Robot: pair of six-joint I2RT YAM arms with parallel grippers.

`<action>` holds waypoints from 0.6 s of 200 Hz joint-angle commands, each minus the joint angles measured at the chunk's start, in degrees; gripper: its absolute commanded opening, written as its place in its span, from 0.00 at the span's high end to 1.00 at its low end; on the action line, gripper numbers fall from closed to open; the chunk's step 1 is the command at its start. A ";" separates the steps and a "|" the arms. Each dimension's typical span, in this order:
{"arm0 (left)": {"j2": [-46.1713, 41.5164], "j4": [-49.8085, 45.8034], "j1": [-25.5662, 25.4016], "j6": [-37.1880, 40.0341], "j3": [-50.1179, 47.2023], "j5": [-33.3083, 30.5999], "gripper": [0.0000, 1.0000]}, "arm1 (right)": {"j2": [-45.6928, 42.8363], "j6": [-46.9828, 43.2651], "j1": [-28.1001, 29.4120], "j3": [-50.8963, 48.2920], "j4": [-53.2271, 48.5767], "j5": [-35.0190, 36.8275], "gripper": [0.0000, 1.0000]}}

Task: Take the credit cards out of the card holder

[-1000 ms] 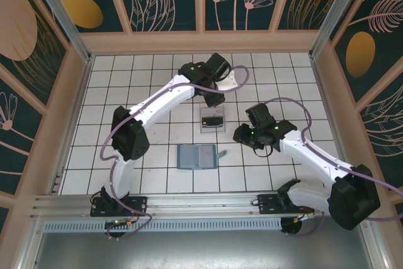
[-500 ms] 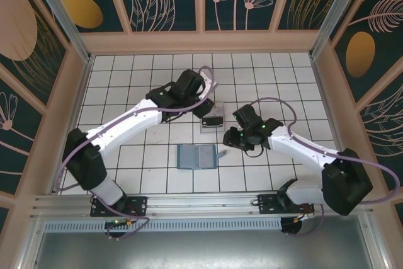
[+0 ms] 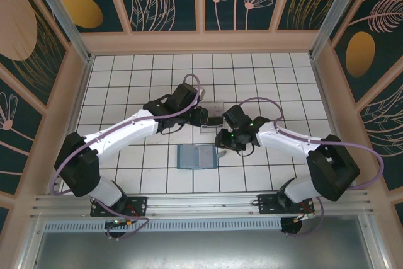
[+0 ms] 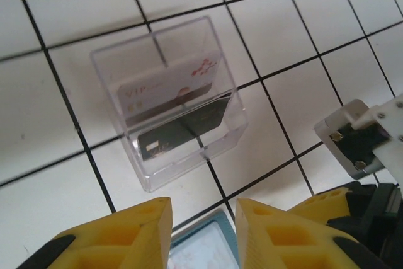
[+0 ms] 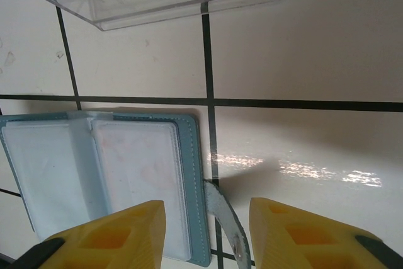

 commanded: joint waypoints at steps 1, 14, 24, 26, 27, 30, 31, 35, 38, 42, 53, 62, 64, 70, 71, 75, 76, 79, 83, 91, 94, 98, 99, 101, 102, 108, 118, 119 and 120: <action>1.65 -2.32 -0.06 -7.00 -0.49 -0.04 0.69 | 1.31 -1.66 0.48 1.49 0.95 -1.38 0.59; 2.46 -4.02 -1.40 -9.00 -0.23 -1.08 0.69 | 2.14 -2.14 0.56 1.62 0.95 -1.67 0.59; 3.27 -5.32 -2.93 -9.94 0.17 -2.06 0.69 | 2.46 -2.34 0.69 1.58 1.04 -1.74 0.59; 3.45 -5.46 -3.29 -10.09 0.26 -2.31 0.69 | 2.57 -2.39 0.73 1.54 1.08 -1.76 0.59; 3.54 -5.68 -3.49 -10.17 0.30 -2.52 0.69 | 2.61 -2.40 0.73 1.54 1.10 -1.76 0.59; 3.80 -6.19 -4.11 -10.42 0.44 -2.99 0.69 | 2.57 -2.41 0.78 1.47 1.12 -1.81 0.59; 3.84 -6.26 -4.26 -10.51 0.52 -3.16 0.69 | 2.61 -2.41 0.81 1.46 1.17 -1.83 0.59; 4.25 -6.91 -5.00 -10.83 0.71 -3.79 0.69 | 2.72 -2.41 0.83 1.37 1.21 -1.85 0.59; 4.57 -7.26 -5.64 -11.05 0.88 -4.24 0.68 | 2.73 -2.41 0.91 1.29 1.34 -1.85 0.59; 5.01 -7.80 -6.41 -11.40 1.06 -4.69 0.68 | 2.61 -2.41 0.92 1.19 1.29 -1.85 0.59; 6.12 -9.03 -8.27 -12.47 1.38 -5.87 0.68 | 2.37 -2.45 1.00 0.73 1.22 -1.38 0.59; 7.13 -9.69 -9.72 -13.77 1.30 -6.60 0.68 | 1.91 -2.26 1.01 0.32 1.14 -0.86 0.59; 7.31 -9.85 -10.04 -14.05 1.23 -6.66 0.68 | 1.82 -2.24 1.01 0.13 1.06 -0.68 0.59; 7.81 -10.05 -10.87 -14.75 1.06 -6.89 0.68 | 1.33 -2.16 1.05 -0.17 1.12 -0.34 0.60; 7.91 -10.08 -11.02 -14.96 1.00 -6.91 0.68 | 1.28 -2.15 1.03 -0.24 1.17 -0.26 0.59; 8.26 -10.18 -11.47 -15.55 0.87 -7.05 0.68 | 1.02 -2.21 0.96 -0.57 1.20 -0.18 0.59; 8.31 -10.23 -11.63 -15.71 0.82 -7.13 0.68 | 0.95 -2.18 0.94 -0.57 1.20 -0.18 0.60; 8.58 -10.30 -11.95 -16.19 0.73 -7.35 0.68 | 0.76 -2.13 0.94 -0.76 1.33 -0.18 0.60; 8.89 -10.55 -12.46 -16.85 0.68 -7.73 0.68 | 0.48 -2.08 0.77 -1.11 1.51 -0.22 0.60; 8.96 -10.96 -13.29 -18.01 0.68 -8.36 0.68 | 0.07 -2.04 0.58 -1.65 1.86 -0.43 0.60; 10.13 -11.10 -13.57 -18.30 0.76 -8.53 0.68 | 0.01 -2.03 0.49 -1.83 1.99 -0.52 0.60; 10.81 -11.33 -13.98 -18.84 0.91 -8.83 0.68 | -0.17 -2.04 0.41 -2.08 2.14 -0.66 0.60; 10.91 -11.33 -14.11 -18.90 0.93 -8.90 0.68 | -0.21 -2.05 0.40 -2.08 2.16 -0.68 0.60; 11.09 -11.40 -14.30 -19.14 1.00 -9.05 0.68 | -0.25 -2.08 0.39 -2.14 2.18 -0.70 0.60; 11.14 -11.41 -14.41 -19.22 1.06 -9.14 0.68 | -0.34 -2.07 0.39 -2.19 2.18 -0.70 0.60; 11.69 -11.88 -14.95 -19.72 1.32 -9.48 0.67 | -0.42 -2.19 0.19 -2.40 2.31 -0.79 0.60; 12.52 -12.26 -15.63 -20.54 1.71 -9.83 0.66 | -0.82 -2.25 0.06 -2.76 2.44 -0.71 0.60; 12.60 -12.33 -15.73 -20.63 1.72 -9.83 0.66 | -0.89 -2.29 0.05 -2.81 2.44 -0.71 0.60; 12.73 -12.40 -15.82 -20.76 1.77 -9.84 0.66 | -0.88 -2.35 0.04 -2.88 2.44 -0.71 0.60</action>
